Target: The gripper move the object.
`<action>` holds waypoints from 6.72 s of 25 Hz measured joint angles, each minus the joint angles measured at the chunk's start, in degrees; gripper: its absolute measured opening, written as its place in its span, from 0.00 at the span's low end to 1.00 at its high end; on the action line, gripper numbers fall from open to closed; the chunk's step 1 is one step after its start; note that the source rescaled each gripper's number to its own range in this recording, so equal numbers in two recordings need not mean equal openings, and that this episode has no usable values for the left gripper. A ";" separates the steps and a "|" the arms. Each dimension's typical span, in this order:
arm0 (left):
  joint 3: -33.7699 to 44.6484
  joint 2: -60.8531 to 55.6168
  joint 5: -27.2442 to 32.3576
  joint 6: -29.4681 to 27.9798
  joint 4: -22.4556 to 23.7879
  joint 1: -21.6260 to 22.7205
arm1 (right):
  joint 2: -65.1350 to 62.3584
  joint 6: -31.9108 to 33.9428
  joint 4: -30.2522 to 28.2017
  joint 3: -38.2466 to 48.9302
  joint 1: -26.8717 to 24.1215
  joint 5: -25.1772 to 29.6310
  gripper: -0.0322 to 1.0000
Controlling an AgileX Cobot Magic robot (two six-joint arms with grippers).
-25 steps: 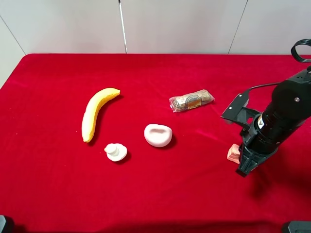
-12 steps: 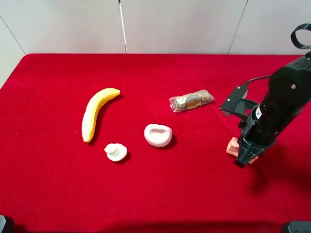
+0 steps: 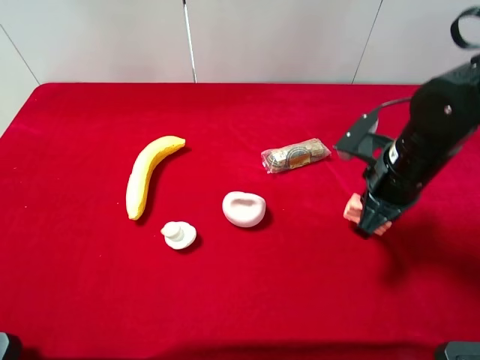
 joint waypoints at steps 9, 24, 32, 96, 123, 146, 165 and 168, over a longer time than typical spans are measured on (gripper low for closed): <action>0.00 0.00 0.00 0.00 0.00 0.00 | 0.06 0.00 -0.06 -9.85 4.04 4.75 0.05; 0.00 0.00 0.00 0.00 0.00 0.00 | 4.89 0.04 -1.40 -25.32 9.04 7.74 0.04; 0.00 0.00 0.00 0.00 0.00 0.00 | 12.77 0.04 -2.43 -35.98 9.66 8.21 0.04; 0.00 0.00 0.00 0.00 0.00 0.00 | 46.34 -19.33 5.11 -71.51 11.98 11.35 0.03; 0.00 0.00 0.00 0.00 0.00 0.00 | 46.90 -19.46 6.30 -71.58 11.98 12.07 0.99; 0.00 0.00 0.00 0.00 0.00 0.00 | 41.11 -19.46 3.78 -71.69 11.98 16.29 1.00; 0.00 0.00 0.00 0.00 0.00 0.00 | 30.07 -17.25 2.31 -71.15 14.04 34.36 1.00; 0.00 0.00 0.00 0.00 0.00 0.00 | 26.87 -15.52 2.24 -69.07 14.59 34.40 1.00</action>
